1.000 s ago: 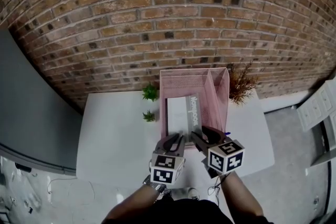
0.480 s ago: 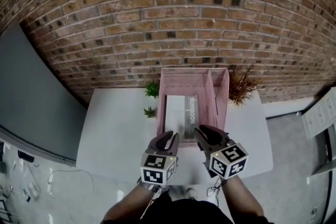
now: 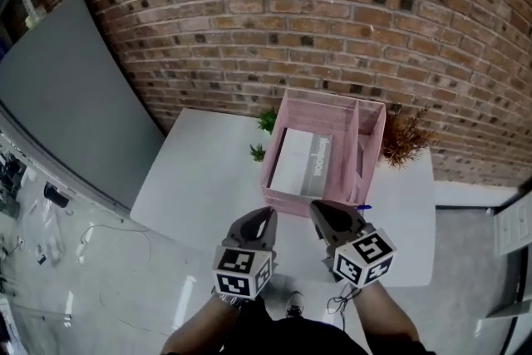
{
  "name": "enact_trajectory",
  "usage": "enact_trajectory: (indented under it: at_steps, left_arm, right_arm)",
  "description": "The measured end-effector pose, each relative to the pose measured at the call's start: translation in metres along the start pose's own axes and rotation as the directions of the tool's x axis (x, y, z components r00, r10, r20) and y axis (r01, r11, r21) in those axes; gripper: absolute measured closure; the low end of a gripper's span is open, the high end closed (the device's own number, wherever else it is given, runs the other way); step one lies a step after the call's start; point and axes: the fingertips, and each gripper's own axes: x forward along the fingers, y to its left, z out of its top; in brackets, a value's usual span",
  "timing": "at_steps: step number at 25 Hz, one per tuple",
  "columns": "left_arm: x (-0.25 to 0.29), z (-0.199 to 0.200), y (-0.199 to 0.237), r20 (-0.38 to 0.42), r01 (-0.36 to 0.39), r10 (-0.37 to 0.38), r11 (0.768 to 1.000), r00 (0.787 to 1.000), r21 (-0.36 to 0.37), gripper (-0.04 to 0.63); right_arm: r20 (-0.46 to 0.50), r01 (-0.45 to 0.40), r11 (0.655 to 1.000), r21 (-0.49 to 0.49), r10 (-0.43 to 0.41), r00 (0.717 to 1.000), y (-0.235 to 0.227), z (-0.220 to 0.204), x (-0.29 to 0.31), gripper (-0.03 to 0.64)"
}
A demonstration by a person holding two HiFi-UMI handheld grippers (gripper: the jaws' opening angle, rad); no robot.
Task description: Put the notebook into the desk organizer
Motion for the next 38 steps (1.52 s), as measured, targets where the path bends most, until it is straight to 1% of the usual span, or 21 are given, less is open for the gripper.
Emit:
enact_trajectory:
  at_steps: [5, 8, 11, 14, 17, 20, 24, 27, 32, 38]
  left_arm:
    - [-0.043, -0.023, 0.015, -0.021, -0.110, 0.109, 0.993, 0.994, -0.033, 0.583]
    - [-0.067, -0.030, 0.026, -0.020, -0.156, 0.156, 0.986, 0.988, -0.052, 0.589]
    - [-0.090, -0.035, 0.035, -0.013, -0.179, 0.179, 0.982, 0.984, -0.066, 0.589]
    - [-0.109, -0.038, 0.042, -0.002, -0.172, 0.173, 0.982, 0.985, -0.077, 0.589]
    - [-0.126, -0.040, 0.044, 0.013, -0.140, 0.141, 0.987, 0.990, -0.082, 0.589]
    - [-0.145, -0.041, 0.043, 0.027, -0.084, 0.087, 0.993, 0.996, -0.082, 0.589]
    - [-0.172, -0.043, 0.041, 0.040, -0.008, 0.010, 0.998, 0.999, -0.059, 0.589]
    - [-0.193, -0.046, 0.034, 0.047, 0.055, -0.053, 0.998, 0.997, -0.037, 0.589]
    - [-0.225, -0.058, 0.018, 0.045, 0.167, -0.166, 0.986, 0.985, 0.001, 0.589]
    - [-0.251, -0.077, -0.021, 0.026, 0.289, -0.290, 0.957, 0.957, 0.025, 0.589]
  right_arm:
    - [-0.025, -0.118, 0.993, 0.011, 0.119, 0.993, 0.038, -0.017, 0.009, 0.614]
    - [-0.037, -0.170, 0.985, 0.014, 0.170, 0.985, 0.063, -0.025, 0.016, 0.614]
    - [-0.038, -0.197, 0.980, 0.015, 0.197, 0.980, 0.086, -0.028, 0.021, 0.614]
    - [-0.039, -0.194, 0.981, 0.012, 0.194, 0.980, 0.104, -0.031, 0.021, 0.614]
    - [-0.039, -0.173, 0.985, 0.012, 0.173, 0.984, 0.121, -0.036, 0.018, 0.614]
    - [-0.032, -0.136, 0.991, 0.016, 0.137, 0.990, 0.142, -0.039, 0.011, 0.614]
    - [-0.013, -0.068, 0.998, 0.007, 0.068, 0.998, 0.172, -0.043, -0.005, 0.614]
    - [0.005, 0.005, 1.000, 0.013, -0.005, 1.000, 0.189, -0.049, -0.025, 0.614]
    - [0.023, 0.132, 0.991, 0.023, -0.132, 0.991, 0.217, -0.063, -0.063, 0.614]
    - [0.033, 0.259, 0.966, 0.026, -0.260, 0.965, 0.239, -0.078, -0.121, 0.614]
